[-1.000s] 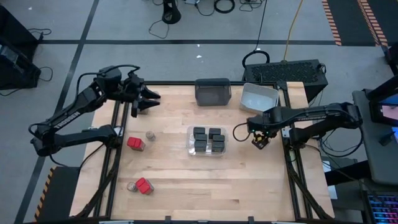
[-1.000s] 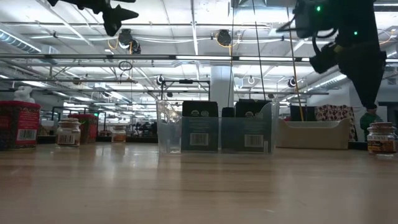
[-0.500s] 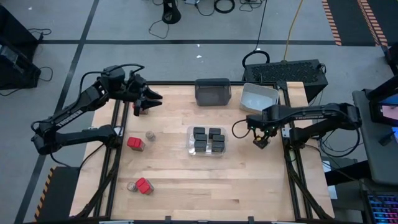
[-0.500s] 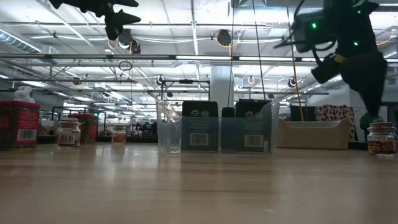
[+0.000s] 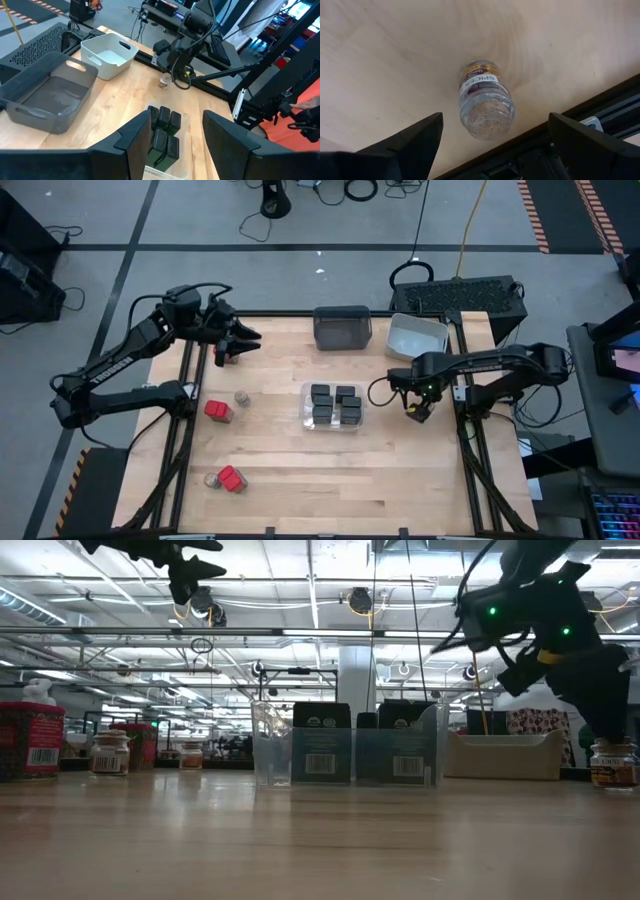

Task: Sort spices by type
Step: Put the brown seasoning bottle into the gray bin

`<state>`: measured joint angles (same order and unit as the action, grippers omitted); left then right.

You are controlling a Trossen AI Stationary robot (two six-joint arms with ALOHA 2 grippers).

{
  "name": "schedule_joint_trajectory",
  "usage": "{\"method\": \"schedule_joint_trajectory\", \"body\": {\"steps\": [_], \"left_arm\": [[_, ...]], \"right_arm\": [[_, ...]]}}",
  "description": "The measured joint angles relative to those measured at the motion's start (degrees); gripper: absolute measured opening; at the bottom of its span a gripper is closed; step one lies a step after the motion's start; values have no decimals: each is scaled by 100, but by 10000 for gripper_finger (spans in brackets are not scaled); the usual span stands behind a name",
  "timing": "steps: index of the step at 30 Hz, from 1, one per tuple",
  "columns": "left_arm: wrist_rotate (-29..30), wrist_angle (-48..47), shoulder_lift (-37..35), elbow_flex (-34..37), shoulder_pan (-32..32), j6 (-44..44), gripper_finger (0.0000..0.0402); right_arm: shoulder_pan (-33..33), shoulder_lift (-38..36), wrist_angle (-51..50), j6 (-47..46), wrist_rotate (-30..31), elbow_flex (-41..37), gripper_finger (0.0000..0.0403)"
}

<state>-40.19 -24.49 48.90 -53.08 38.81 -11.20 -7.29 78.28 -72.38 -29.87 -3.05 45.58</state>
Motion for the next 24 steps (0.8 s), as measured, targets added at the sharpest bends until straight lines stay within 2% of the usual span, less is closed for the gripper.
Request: {"method": "schedule_joint_trajectory", "body": {"steps": [12,18,24], "left_arm": [[-1,-2,0,0,0,7,184],[-3,-22,0,0,0,107,184],[-3,-22,0,0,0,111,184]], "right_arm": [[0,611,158,548,-183,0,334],[0,675,118,656,-257,0,303],[0,675,7,702,-297,0,253]]}}
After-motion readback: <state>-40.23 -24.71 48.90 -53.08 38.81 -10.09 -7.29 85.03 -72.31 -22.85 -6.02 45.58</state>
